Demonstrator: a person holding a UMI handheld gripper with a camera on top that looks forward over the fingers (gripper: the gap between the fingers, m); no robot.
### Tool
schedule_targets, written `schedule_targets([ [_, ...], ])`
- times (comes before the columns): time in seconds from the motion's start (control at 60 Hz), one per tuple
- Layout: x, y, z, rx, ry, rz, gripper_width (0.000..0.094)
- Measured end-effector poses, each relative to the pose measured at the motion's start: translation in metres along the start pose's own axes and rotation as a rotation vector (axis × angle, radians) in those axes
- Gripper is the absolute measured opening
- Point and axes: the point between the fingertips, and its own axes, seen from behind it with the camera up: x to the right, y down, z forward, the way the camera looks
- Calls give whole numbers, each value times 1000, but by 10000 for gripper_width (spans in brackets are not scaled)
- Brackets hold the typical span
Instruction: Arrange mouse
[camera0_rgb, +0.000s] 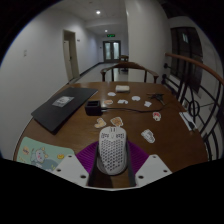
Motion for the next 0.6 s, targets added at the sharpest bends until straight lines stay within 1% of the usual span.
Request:
schedule_targets([
  [0.1, 35, -4, -38, 6, -22, 13, 383],
  [0.133, 57, -9, -55, 2, -25, 30, 359],
  [0.167, 75, -9, -76, -5, -22, 51, 346],
  [0.183, 64, -6, -72, -6, -20, 60, 343],
  [0.2, 71, -10, -87, 3, -20, 69, 341],
  [0.283, 89, -59, -174, 110, -50, 80, 344],
  [0.3, 88, -69, -177, 130, -65, 78, 344],
  [0.317, 70, -75, -184, 150, -79, 76, 343],
  [0.367, 58, -108, -241, 219, -115, 89, 344],
  [0.383, 54, -117, -259, 235, -122, 92, 368],
  [0.417, 51, -132, -287, 262, -123, 96, 379],
  [0.467, 29, -138, -317, 292, -132, 94, 395],
  [0.517, 13, -136, -345, 304, -156, 68, 400],
  [0.567, -6, -116, -351, 287, -175, 39, 400],
  [0.6, -9, -101, -353, 258, -170, 20, 400],
])
